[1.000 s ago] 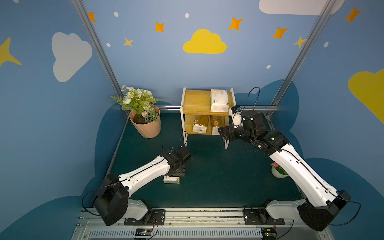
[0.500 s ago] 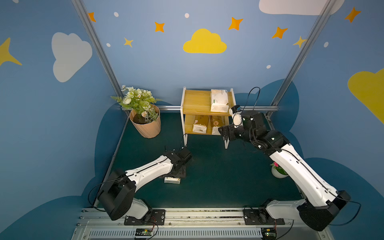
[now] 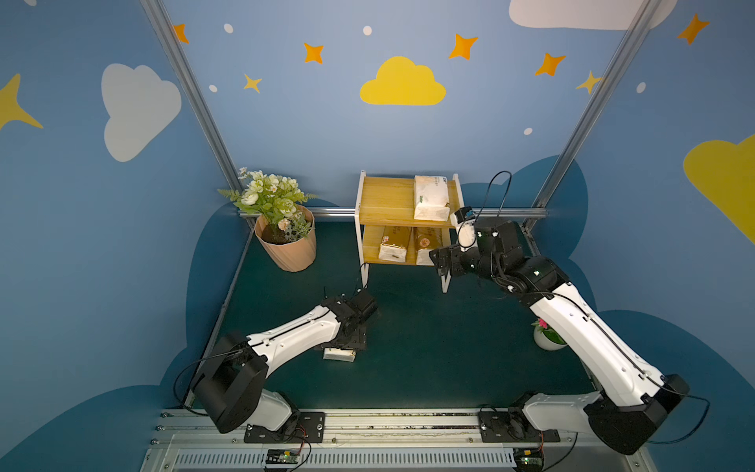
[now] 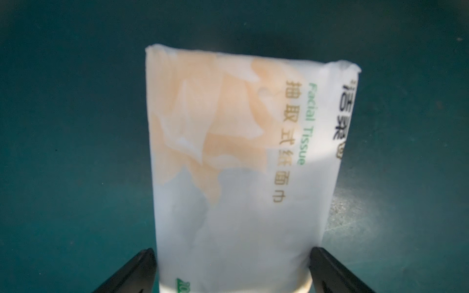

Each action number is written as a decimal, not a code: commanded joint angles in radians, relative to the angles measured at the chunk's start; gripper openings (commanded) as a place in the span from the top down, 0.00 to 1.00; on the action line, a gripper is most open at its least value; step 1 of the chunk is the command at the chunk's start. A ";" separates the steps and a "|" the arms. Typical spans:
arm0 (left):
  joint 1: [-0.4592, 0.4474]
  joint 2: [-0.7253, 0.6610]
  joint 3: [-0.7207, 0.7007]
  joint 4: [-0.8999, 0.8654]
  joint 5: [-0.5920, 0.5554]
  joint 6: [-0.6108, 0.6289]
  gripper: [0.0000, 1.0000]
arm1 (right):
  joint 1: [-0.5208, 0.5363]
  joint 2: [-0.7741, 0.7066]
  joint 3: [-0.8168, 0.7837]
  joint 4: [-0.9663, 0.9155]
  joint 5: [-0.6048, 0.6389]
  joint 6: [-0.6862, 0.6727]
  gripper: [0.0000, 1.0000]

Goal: Place the tissue boxes on the shelf by color
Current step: Pick up the box of tissues from the center of the board.

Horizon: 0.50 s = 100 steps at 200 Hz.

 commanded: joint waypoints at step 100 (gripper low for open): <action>-0.013 -0.021 -0.033 -0.039 0.014 -0.040 0.00 | -0.005 0.001 -0.001 0.034 0.017 -0.006 0.02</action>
